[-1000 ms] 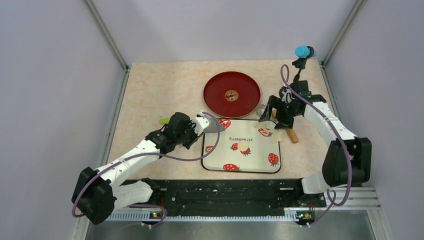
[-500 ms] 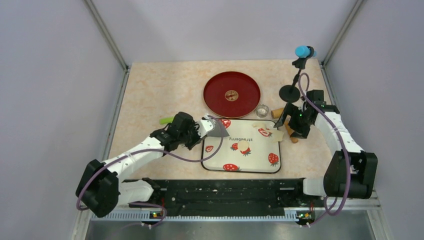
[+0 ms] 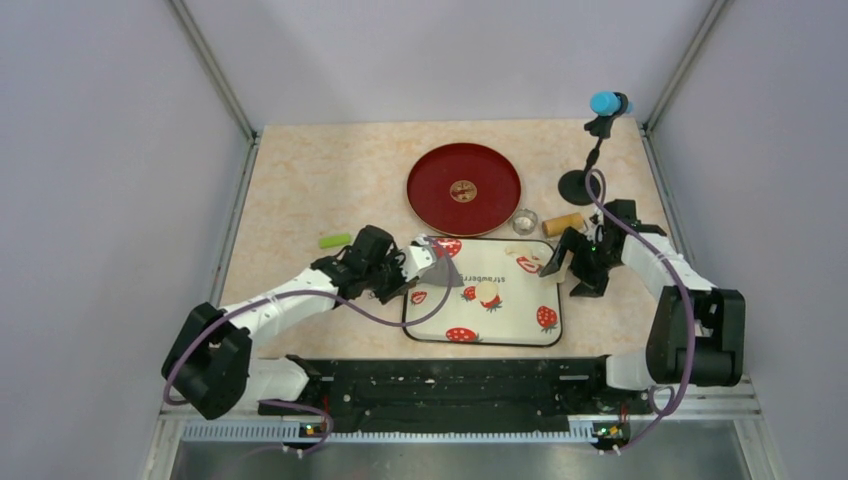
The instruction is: Roll out the dumpling wrappers from the dough
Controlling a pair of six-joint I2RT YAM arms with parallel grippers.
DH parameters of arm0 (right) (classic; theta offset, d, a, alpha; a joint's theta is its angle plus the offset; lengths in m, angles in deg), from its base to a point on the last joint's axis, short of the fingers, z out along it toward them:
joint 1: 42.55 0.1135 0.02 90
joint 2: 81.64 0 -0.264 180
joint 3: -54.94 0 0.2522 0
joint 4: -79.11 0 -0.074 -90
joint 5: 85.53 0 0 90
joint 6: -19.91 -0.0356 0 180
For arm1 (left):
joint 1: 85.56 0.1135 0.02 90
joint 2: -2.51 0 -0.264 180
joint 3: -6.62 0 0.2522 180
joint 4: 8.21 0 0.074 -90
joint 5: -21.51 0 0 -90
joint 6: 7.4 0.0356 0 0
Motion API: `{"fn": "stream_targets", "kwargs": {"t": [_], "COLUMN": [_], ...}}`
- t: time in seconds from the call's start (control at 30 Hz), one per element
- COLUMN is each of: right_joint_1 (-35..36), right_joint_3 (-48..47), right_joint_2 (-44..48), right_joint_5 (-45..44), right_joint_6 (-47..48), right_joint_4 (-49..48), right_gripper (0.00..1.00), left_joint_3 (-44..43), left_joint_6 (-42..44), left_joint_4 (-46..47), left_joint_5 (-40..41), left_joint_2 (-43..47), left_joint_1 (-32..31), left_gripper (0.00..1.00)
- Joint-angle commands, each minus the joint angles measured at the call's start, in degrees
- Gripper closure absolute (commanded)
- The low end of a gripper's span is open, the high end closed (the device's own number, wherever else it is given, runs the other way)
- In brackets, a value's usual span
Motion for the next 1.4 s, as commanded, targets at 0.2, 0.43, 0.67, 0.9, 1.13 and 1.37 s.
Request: {"fn": "stream_targets", "kwargs": {"t": [0.2,0.43,0.67,0.9,1.13,1.37], "right_joint_1": [-0.2,-0.2,-0.2,-0.2,-0.2,-0.2], "right_joint_3": [1.2,0.7,0.3,0.2,-0.1,-0.3], "right_joint_2": [-3.4,-6.9,-7.6,-8.3,-8.7,-9.1], "right_joint_5": [3.7,5.1,5.6,6.1,6.4,6.9], "right_joint_6": [2.1,3.7,4.3,4.8,5.1,5.4], "right_joint_4": [-3.8,-3.9,-3.8,-3.6,-3.5,-3.5], "right_gripper": [0.16,0.17,0.17,0.17,0.17,0.17], "left_joint_3": [-2.2,-4.7,-6.8,-6.4,-6.0,-4.8], "left_joint_6": [1.5,2.1,3.0,4.3,6.6,8.0], "left_joint_4": [4.8,4.5,3.8,4.7,5.2,5.7], "left_joint_5": [0.6,4.4,8.0,9.6,10.6,10.8], "left_joint_2": [-3.4,-5.9,-8.3,-9.0,-9.6,-9.6], "left_joint_1": [-1.0,-2.6,-5.0,-6.4,-7.5,-8.0], "left_gripper": [1.0,1.0,1.0,1.0,1.0,1.0]}}
